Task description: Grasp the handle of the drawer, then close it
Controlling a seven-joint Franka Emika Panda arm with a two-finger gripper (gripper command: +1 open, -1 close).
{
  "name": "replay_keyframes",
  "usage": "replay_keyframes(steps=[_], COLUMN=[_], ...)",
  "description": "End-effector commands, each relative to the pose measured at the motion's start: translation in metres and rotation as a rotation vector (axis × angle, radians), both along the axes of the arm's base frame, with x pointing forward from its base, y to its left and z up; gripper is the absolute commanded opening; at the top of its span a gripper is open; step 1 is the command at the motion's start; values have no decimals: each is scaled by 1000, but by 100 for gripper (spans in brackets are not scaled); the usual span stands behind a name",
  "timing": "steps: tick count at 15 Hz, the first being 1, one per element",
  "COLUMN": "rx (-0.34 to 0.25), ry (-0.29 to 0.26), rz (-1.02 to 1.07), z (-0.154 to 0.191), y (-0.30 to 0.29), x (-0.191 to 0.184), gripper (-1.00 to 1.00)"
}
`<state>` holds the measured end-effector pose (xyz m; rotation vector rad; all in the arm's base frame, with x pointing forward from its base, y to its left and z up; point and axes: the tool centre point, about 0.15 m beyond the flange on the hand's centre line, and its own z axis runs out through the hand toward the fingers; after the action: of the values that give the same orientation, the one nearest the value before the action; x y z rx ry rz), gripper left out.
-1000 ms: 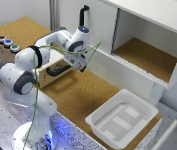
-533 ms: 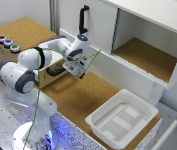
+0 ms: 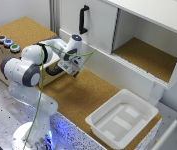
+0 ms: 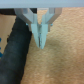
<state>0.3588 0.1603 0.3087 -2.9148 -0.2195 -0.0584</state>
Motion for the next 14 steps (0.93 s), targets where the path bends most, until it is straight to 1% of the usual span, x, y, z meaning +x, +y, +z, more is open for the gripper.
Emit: replay_keyframes(steps=[1, 8, 10, 11, 13, 14], rx=[-41, 9, 21, 25, -18, -55], ry=[34, -11, -23, -28, -53, -63], rz=[47, 205, 227, 207, 146, 113], z=[5, 10, 12, 15, 27, 39], y=[75, 158, 169, 162, 139, 127], x=[3, -7, -10, -10, -11, -14], gripper=[-100, -100, -100, -100, -100, -100])
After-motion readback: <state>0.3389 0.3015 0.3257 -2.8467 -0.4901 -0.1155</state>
